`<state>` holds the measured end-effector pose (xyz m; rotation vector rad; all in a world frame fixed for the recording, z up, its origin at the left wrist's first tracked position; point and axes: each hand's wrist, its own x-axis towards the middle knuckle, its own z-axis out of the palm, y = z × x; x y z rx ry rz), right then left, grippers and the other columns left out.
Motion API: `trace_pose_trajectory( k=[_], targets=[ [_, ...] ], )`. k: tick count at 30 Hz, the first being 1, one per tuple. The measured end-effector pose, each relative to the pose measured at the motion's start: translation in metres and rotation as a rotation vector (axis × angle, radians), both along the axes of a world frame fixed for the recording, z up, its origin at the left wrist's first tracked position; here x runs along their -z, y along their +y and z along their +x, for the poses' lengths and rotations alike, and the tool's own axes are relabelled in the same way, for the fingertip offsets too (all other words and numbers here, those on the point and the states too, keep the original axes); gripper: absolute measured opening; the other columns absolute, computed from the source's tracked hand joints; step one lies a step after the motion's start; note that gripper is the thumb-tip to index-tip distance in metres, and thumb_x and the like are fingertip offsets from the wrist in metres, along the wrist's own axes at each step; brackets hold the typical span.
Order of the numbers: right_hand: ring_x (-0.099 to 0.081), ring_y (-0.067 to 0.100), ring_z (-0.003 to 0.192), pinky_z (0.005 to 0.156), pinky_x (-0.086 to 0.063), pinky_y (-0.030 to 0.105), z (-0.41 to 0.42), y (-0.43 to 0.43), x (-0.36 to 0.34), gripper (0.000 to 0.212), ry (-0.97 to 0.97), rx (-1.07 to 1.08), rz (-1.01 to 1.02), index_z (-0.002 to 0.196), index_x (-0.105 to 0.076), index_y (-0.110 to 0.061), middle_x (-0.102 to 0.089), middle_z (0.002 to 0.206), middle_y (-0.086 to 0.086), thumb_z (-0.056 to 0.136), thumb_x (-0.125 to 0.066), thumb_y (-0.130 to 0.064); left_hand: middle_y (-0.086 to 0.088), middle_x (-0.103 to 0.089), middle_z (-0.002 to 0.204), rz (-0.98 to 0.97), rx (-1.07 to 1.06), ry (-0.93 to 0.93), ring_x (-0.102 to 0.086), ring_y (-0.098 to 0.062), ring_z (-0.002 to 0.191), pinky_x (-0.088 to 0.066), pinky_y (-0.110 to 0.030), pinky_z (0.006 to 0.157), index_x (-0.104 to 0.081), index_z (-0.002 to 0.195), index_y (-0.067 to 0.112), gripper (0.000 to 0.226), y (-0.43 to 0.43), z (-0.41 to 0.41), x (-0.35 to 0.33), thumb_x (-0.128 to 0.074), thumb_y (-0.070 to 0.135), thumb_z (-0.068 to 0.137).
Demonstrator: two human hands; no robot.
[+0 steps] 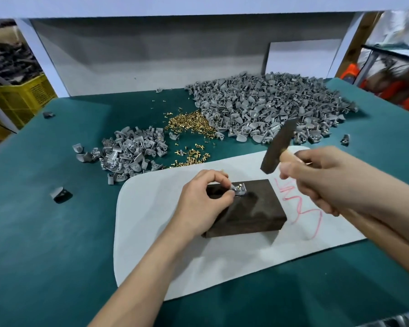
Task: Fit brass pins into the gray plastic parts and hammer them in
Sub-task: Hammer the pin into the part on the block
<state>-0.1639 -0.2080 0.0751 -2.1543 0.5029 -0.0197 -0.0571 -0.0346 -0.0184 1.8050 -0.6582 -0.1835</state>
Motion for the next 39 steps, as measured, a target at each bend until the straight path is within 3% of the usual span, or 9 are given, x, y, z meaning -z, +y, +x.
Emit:
trace_pose_trajectory(
  k=[4,8,14,19,24,28,31,36,39],
  targets=[
    [-0.041,0.016,0.029,0.032,-0.036,0.024,0.003,0.020,0.007,0.032,0.037,-0.073,-0.058,0.068,-0.038,-0.007,-0.042,0.038,-0.004,0.097,-0.046,-0.017,0.005,-0.067,0.098,0.001,-0.006,-0.002,-0.064,-0.011,0.094,-0.047,-0.020,0.089,-0.060,0.071,0.027,0.026,0.000,0.000,-0.001,-0.071,0.004,0.078],
    [-0.038,0.020,0.027,0.032,-0.032,0.022,0.004,0.024,0.009,0.032,0.016,-0.076,-0.112,0.069,-0.033,-0.011,-0.042,0.050,0.013,0.097,-0.044,-0.022,0.004,-0.067,0.092,0.023,-0.001,-0.074,-0.063,-0.014,0.091,-0.049,-0.029,0.090,-0.059,0.070,0.028,0.030,0.001,-0.001,-0.003,-0.072,0.002,0.076],
    [-0.041,0.022,0.027,0.031,-0.030,0.019,0.008,0.030,0.007,0.036,-0.001,-0.122,-0.246,0.069,-0.033,-0.012,-0.043,0.048,0.013,0.099,-0.039,-0.031,0.001,-0.068,0.092,0.051,0.009,-0.081,-0.062,-0.015,0.091,-0.049,-0.030,0.089,-0.065,0.076,0.017,0.014,0.002,-0.002,-0.006,-0.072,0.004,0.078],
    [-0.039,0.018,0.024,0.029,-0.030,0.022,0.005,0.032,-0.004,0.035,-0.128,-0.035,-0.273,0.067,-0.034,-0.015,-0.037,0.040,-0.004,0.095,-0.042,-0.034,0.002,-0.068,0.093,0.067,0.002,-0.087,-0.062,-0.012,0.090,-0.048,-0.027,0.087,-0.064,0.076,0.018,0.013,0.002,-0.003,-0.008,-0.072,0.007,0.078],
    [-0.042,0.011,0.032,0.029,-0.031,0.021,0.007,0.047,0.009,0.035,0.058,-0.135,-0.419,0.067,-0.036,-0.018,-0.045,0.062,0.001,0.100,-0.038,-0.032,0.000,-0.068,0.091,0.060,0.010,-0.091,-0.062,-0.015,0.088,-0.049,-0.031,0.086,-0.066,0.076,0.015,0.012,0.004,-0.002,-0.008,-0.073,0.004,0.077],
    [-0.043,0.010,0.034,0.031,-0.032,0.016,0.008,0.040,-0.005,0.035,-0.100,-0.094,-0.470,0.066,-0.036,-0.016,-0.044,0.058,0.000,0.098,-0.040,-0.030,0.001,-0.068,0.094,0.074,0.004,-0.072,-0.062,-0.014,0.090,-0.049,-0.029,0.088,-0.065,0.076,0.017,0.014,0.003,-0.003,-0.010,-0.073,0.006,0.078],
    [-0.045,0.011,0.051,0.043,-0.038,0.021,0.008,0.049,0.007,0.035,0.042,-0.148,-0.459,0.068,-0.035,-0.018,-0.043,0.064,-0.004,0.100,-0.037,-0.031,-0.001,-0.068,0.092,0.065,0.010,-0.072,-0.063,-0.015,0.088,-0.049,-0.030,0.085,-0.066,0.075,0.017,0.015,0.004,-0.003,-0.009,-0.073,0.004,0.078],
    [-0.045,0.005,0.035,0.034,-0.036,0.015,0.012,0.044,-0.007,0.038,-0.119,-0.070,-0.400,0.064,-0.035,-0.014,-0.039,0.054,-0.004,0.099,-0.042,-0.028,0.003,-0.068,0.092,0.072,-0.009,-0.056,-0.063,-0.013,0.089,-0.049,-0.029,0.087,-0.065,0.075,0.019,0.015,0.002,-0.002,-0.010,-0.072,0.006,0.078],
    [-0.039,0.006,0.041,0.031,-0.033,0.014,0.011,0.052,0.006,0.037,0.031,-0.141,-0.365,0.066,-0.036,-0.016,-0.040,0.059,-0.004,0.100,-0.039,-0.029,0.002,-0.068,0.089,0.069,0.009,-0.071,-0.063,-0.014,0.086,-0.050,-0.031,0.084,-0.065,0.074,0.020,0.018,0.004,-0.001,-0.008,-0.072,0.004,0.078]
  ],
)
